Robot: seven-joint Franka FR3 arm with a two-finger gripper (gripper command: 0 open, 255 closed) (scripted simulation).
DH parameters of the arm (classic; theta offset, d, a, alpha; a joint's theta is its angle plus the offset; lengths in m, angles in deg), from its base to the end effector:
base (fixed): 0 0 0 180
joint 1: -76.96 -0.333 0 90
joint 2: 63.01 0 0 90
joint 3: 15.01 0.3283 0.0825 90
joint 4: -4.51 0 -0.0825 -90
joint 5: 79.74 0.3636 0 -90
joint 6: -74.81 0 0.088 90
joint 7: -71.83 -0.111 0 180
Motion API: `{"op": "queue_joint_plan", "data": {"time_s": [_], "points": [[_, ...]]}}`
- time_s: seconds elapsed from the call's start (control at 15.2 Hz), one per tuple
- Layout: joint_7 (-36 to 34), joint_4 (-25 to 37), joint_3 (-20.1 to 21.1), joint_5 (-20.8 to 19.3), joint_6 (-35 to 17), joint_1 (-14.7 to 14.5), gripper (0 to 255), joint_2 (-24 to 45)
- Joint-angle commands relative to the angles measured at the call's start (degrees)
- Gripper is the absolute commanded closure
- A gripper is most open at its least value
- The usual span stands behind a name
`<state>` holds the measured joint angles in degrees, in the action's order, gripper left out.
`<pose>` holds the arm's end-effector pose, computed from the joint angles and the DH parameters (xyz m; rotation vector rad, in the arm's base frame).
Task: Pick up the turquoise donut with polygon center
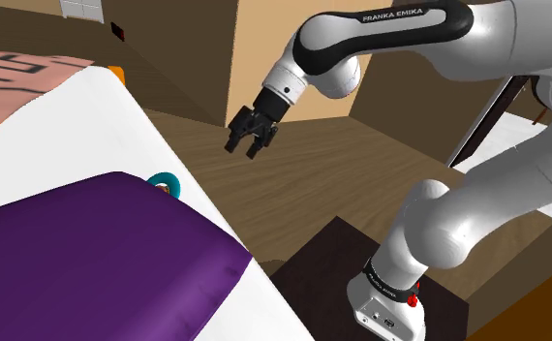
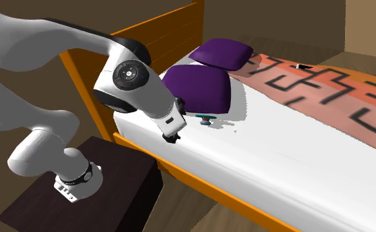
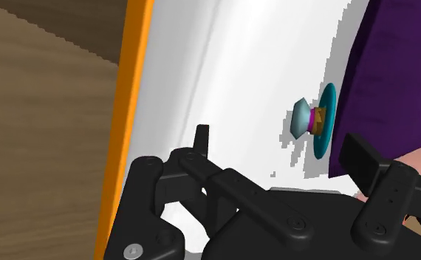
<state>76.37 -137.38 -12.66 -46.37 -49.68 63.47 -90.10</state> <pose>0.3754 0.1317 0.4963 -2.6357 -0.0764 -0.1596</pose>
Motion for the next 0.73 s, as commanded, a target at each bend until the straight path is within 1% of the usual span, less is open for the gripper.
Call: {"op": "queue_joint_plan", "data": {"time_s": [0.0, 0.33, 0.59, 0.66], "points": [[1.0, 1.2, 0.5, 3.4, -2.8, -1.7, 0, 3.3], [4.8, 4.8, 1.8, 12.2, -9.2, -5.9, 0, 11.8], [8.4, 9.3, 2.9, 19.3, -13.0, -8.7, 0, 18.9], [8.8, 9.9, 3.1, 20.1, -13.3, -8.9, 0, 19.7]]}}
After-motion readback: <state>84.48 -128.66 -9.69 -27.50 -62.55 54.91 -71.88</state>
